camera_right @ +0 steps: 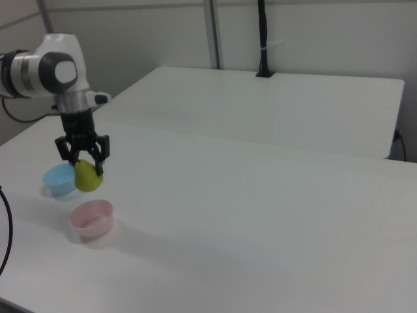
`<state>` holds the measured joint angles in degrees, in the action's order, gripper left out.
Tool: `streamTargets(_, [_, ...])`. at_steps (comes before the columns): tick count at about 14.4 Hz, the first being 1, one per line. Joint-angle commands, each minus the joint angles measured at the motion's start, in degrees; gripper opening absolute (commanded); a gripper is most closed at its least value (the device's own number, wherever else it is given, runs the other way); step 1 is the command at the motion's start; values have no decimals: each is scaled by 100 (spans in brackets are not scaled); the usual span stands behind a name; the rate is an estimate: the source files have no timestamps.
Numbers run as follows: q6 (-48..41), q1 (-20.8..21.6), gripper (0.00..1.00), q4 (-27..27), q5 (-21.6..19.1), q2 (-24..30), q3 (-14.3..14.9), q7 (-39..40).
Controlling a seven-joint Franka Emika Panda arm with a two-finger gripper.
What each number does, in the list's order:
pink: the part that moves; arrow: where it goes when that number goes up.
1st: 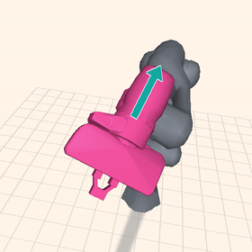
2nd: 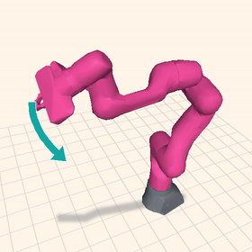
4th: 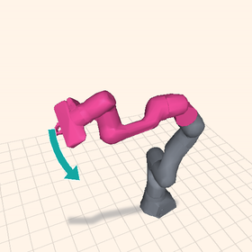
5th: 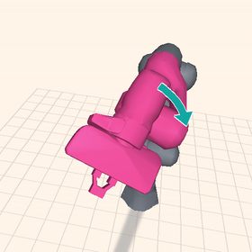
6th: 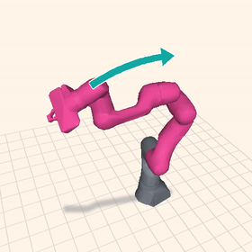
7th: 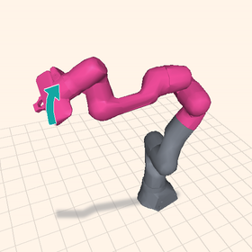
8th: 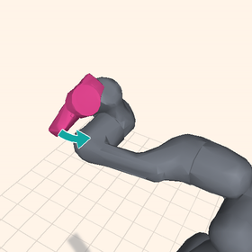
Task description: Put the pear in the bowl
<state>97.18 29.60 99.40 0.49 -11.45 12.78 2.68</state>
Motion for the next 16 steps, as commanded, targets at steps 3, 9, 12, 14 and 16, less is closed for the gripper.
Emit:
streamTargets(3, [98, 389, 15, 27, -23, -823, 164, -13])
streamTargets(9, [161, 301, 100, 27, -14, -754, 164, -39])
streamTargets(12, [56, 135, 100, -166, -66, -421, 164, -48])
streamTargets(14, [64, -417, 100, -307, -92, 9, 76, -48])
streamTargets(16, [46, -927, 100, -412, -84, 300, 58, -48])
